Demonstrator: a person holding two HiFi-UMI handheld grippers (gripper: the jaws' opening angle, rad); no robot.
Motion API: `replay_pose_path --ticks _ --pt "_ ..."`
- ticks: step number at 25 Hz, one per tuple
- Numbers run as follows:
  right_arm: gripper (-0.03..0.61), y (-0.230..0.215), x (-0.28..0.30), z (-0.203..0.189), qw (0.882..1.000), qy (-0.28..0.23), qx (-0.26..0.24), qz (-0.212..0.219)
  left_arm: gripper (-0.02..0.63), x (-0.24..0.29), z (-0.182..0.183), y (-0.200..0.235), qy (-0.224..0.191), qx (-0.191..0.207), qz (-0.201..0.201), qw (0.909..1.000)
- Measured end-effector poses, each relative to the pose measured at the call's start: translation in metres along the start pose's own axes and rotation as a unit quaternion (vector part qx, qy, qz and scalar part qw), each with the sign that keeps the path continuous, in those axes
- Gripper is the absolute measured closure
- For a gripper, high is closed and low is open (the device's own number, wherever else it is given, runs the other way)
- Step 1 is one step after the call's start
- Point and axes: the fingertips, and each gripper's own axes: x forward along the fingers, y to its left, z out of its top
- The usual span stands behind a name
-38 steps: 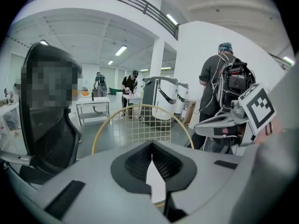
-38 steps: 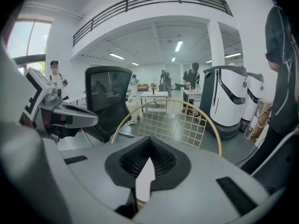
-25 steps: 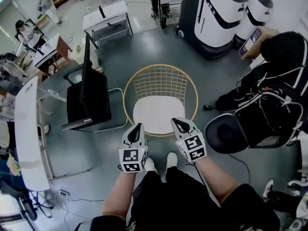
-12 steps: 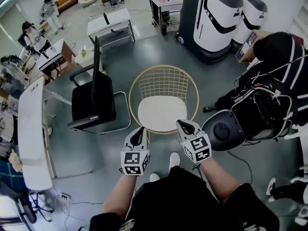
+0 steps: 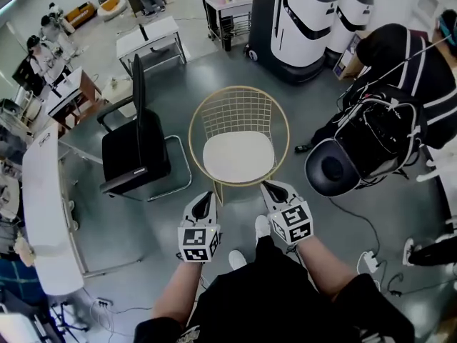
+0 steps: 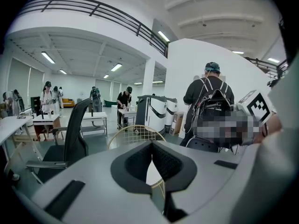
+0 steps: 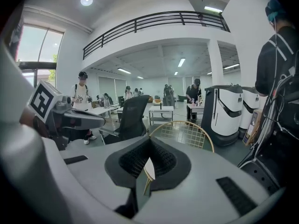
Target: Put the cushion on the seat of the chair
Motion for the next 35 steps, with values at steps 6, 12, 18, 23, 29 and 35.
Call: replay_pose_path --ticks 6,12,18,23,29,35 --pt "0.566 0.032 -0.023 -0.006 1.0 -0.004 0.004 -0.011 0.597 -0.026 -0.015 -0.003 0.004 0.001 -0.018 0.9998" --pt "0.566 0.05 -0.04 -0.018 1.0 -0.006 0.003 -0.015 0.597 -0.041 -0.024 -0.017 -0.003 0.002 -0.036 0.9993" --pt "0.566 0.057 -0.049 -0.021 1.0 -0.008 0.004 -0.019 0.597 -0.051 -0.027 -0.024 -0.003 0.006 -0.042 0.9991" --pt "0.566 0.056 -0.052 -0.025 1.0 -0.006 0.001 -0.014 0.597 -0.053 -0.027 -0.028 -0.006 0.004 -0.039 0.9992" --pt "0.567 0.057 -0.049 -0.023 1.0 -0.006 0.0 -0.009 0.597 -0.051 -0.025 -0.027 -0.007 0.004 -0.036 0.9993" --pt "0.566 0.059 -0.049 -0.027 1.0 -0.003 0.002 -0.008 0.597 -0.052 -0.028 -0.03 -0.004 0.006 -0.041 0.9991"
